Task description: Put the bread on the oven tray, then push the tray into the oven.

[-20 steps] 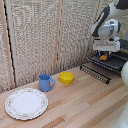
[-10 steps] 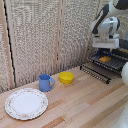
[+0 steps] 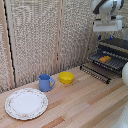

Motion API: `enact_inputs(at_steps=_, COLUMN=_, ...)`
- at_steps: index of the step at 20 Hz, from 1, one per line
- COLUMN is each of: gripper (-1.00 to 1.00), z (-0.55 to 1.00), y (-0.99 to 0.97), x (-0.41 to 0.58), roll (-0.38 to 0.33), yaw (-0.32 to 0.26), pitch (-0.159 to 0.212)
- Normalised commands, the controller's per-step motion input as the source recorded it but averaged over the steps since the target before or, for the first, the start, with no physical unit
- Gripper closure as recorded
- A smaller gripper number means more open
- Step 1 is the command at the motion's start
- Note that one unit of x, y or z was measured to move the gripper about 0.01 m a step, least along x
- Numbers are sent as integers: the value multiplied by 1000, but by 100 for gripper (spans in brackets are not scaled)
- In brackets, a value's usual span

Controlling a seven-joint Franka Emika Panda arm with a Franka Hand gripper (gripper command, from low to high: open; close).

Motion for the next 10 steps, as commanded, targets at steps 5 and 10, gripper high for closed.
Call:
enact_inputs(at_steps=5, gripper=-100, z=523, y=318, x=-202, roll=-205, yaw=94, pitch=1)
enact_inputs(at_steps=10, gripper=-100, z=241, y=0, x=-252, roll=-254, yaw=237, pitch=41)
